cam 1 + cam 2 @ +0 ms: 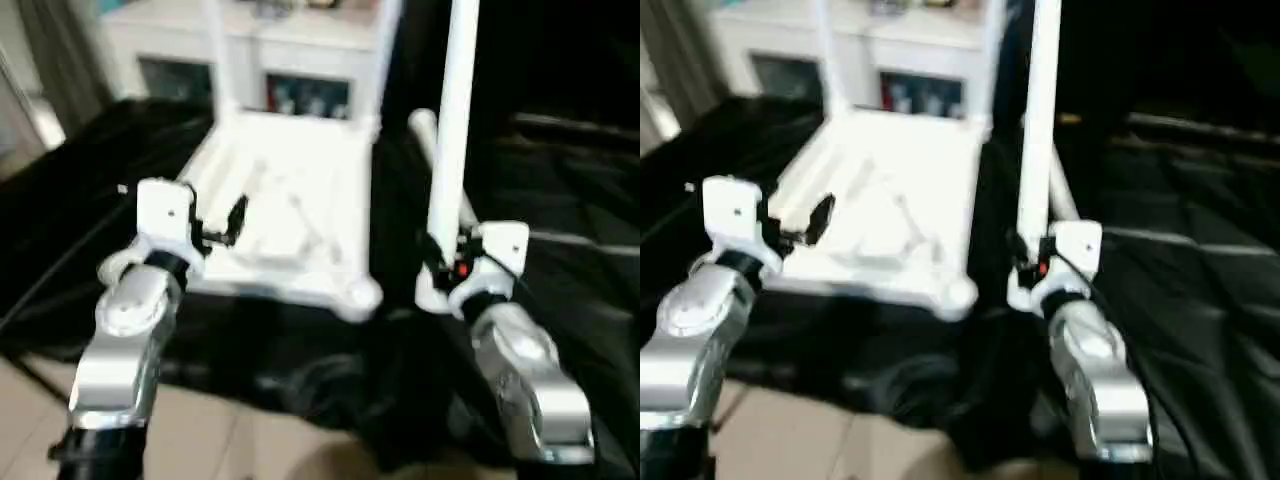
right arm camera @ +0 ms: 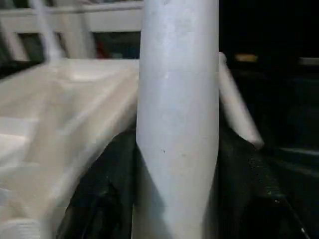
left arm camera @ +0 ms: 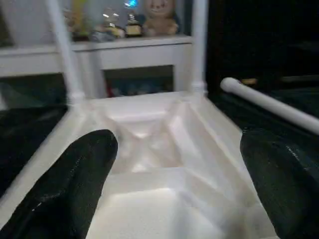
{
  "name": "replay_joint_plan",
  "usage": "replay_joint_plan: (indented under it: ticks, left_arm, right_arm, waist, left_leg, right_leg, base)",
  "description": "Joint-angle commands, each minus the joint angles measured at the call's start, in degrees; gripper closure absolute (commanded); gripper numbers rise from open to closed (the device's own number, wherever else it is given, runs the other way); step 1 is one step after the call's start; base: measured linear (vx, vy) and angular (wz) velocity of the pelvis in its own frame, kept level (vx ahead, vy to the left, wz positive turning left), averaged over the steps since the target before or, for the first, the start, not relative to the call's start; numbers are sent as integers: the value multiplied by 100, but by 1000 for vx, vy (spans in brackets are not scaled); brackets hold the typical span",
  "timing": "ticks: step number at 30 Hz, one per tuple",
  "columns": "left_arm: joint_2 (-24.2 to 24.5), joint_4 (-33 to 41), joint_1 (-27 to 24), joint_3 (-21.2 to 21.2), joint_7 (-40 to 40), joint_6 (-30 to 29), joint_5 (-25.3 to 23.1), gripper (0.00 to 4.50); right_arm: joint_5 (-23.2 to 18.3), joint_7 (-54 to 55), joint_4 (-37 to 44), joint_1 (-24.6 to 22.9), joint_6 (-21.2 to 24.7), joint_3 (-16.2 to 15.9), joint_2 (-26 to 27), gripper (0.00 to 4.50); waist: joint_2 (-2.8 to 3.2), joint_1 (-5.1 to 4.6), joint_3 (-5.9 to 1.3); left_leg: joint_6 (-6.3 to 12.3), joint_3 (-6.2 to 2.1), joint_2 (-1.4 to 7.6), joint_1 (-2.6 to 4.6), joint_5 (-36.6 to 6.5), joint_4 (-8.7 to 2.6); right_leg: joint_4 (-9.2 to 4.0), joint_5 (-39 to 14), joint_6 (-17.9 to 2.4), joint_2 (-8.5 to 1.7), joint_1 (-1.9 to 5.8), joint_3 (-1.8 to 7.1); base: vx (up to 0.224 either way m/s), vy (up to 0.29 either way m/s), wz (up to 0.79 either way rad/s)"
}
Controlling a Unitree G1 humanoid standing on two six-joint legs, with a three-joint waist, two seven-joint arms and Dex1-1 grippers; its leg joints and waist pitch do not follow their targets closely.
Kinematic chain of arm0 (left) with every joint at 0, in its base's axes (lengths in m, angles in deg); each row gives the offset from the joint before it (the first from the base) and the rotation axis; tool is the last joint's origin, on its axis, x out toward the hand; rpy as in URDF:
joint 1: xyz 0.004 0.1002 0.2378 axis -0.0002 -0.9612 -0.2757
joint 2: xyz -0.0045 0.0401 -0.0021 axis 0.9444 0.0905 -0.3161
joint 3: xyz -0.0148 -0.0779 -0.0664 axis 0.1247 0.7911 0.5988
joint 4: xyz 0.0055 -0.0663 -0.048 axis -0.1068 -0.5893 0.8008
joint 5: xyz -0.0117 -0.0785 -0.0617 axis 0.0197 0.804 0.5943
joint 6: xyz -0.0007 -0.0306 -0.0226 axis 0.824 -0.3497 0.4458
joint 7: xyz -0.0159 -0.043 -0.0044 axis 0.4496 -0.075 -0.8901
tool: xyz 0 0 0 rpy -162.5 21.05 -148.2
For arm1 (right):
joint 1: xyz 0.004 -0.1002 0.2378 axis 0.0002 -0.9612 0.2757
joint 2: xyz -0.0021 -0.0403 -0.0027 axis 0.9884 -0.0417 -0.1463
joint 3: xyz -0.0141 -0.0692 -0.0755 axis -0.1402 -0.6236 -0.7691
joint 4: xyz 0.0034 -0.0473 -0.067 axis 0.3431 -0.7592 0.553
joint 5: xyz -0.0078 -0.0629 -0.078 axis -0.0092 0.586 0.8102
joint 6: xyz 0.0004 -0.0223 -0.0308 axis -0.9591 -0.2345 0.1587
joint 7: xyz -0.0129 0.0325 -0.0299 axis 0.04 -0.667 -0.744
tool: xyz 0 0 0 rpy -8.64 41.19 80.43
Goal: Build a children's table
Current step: Move to table
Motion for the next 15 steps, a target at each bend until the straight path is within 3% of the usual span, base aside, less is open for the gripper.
replay_joint_plan:
  ticks: [1,2,3,4,5,6,7,8,9,10,11,12,13,14,15]
  left_arm:
    - [106,102,-24,122,14,-48,16,0]
    - [97,106,-24,127,10,-56,14,0]
    - [82,107,-18,129,7,-68,7,0]
    - [82,107,-18,128,7,-68,7,0]
    - [84,108,-20,124,9,-68,10,0]
    - [82,111,-27,120,10,-67,11,0]
    - [82,111,-27,120,10,-67,11,0]
    - [81,115,-34,108,11,-65,10,0]
    - [84,112,-36,102,10,-63,11,0]
    - [87,105,-37,96,9,-59,12,0]
    - [90,101,-38,89,10,-56,16,0]
    - [87,95,-38,79,6,-54,17,0]
    - [86,94,-38,79,6,-54,17,0]
    - [83,90,-38,79,0,-53,18,0]
    - [79,85,-38,75,-5,-49,14,0]
  right_arm:
    - [31,-33,58,123,-6,-49,54,262]
    - [25,-25,55,123,-8,-57,45,262]
    - [9,-15,54,126,-6,-67,25,262]
    - [8,-15,54,126,-6,-68,24,262]
    - [3,-10,55,125,-6,-72,16,262]
    - [-1,-6,60,121,-1,-78,5,262]
    - [-1,-6,60,121,-1,-78,5,262]
    - [2,-10,70,115,5,-76,7,262]
    - [7,-11,75,112,9,-76,10,262]
    - [10,-13,78,111,11,-77,13,262]
    - [11,-17,82,110,15,-74,16,262]
    - [19,-23,90,110,23,-74,18,262]
    - [19,-23,91,110,24,-74,19,262]
    - [23,-25,100,108,27,-77,21,262]
    - [20,-22,105,107,27,-87,15,262]
  waist:
    - [-79,214,-260]
    - [64,173,-219]
    - [217,43,-204]
    - [255,2,-228]
    - [318,-37,-277]
    - [334,-268,-336]
    - [302,-290,-321]
    - [231,-310,-292]
    - [178,-272,-280]
    - [35,-133,-311]
    - [66,-19,-338]
    - [90,61,-390]
    - [119,57,-411]
    - [224,-21,-445]
    - [263,-93,-462]
  left_leg:
    - [151,-47,167,-382,315,-114]
    - [99,-3,271,-229,411,-438]
    - [28,-38,427,-100,71,-804]
    - [19,-78,470,13,-276,-867]
    - [42,-153,574,305,-682,-917]
    - [738,-471,809,751,-805,-956]
    - [1011,-504,829,790,-734,-945]
    - [1417,-431,752,727,-547,-886]
    - [1488,-286,621,586,-423,-823]
    - [1315,68,165,-23,52,-567]
    - [1147,97,129,-152,175,-459]
    - [775,43,208,-385,647,-369]
    - [703,36,223,-371,853,-443]
    - [687,-23,291,-96,1298,-592]
    - [858,-147,384,174,1559,-643]
  right_leg:
    - [-952,-2204,-756,-778,700,603]
    - [-964,-1990,-1007,-564,589,350]
    - [-836,-1625,-963,-222,522,17]
    - [-763,-1455,-929,-104,480,-50]
    - [-670,-1240,-978,-56,326,-116]
    - [-313,-268,-1098,-24,7,-231]
    - [-267,-115,-1040,-60,-57,-225]
    - [-313,187,-1023,-171,-42,-166]
    - [-448,413,-1107,-262,88,-88]
    - [-692,750,-1224,-443,712,175]
    - [-813,493,-1302,-558,855,274]
    - [-843,245,-1243,-568,1049,283]
    - [-778,408,-1157,-418,1013,188]
    - [-588,766,-971,-102,808,-68]
    - [-467,874,-868,22,629,-187]
  base:
    - [43,-71,-5]
    - [60,-16,1]
    - [60,-16,1]
    - [79,29,-1]
    - [105,34,6]
    - [105,34,6]
    - [111,31,11]
    - [90,17,9]
    - [90,17,9]
    - [106,0,7]
    - [105,-9,3]
    - [105,-9,3]
    - [79,-8,2]
    - [123,-14,3]
    - [123,-14,3]
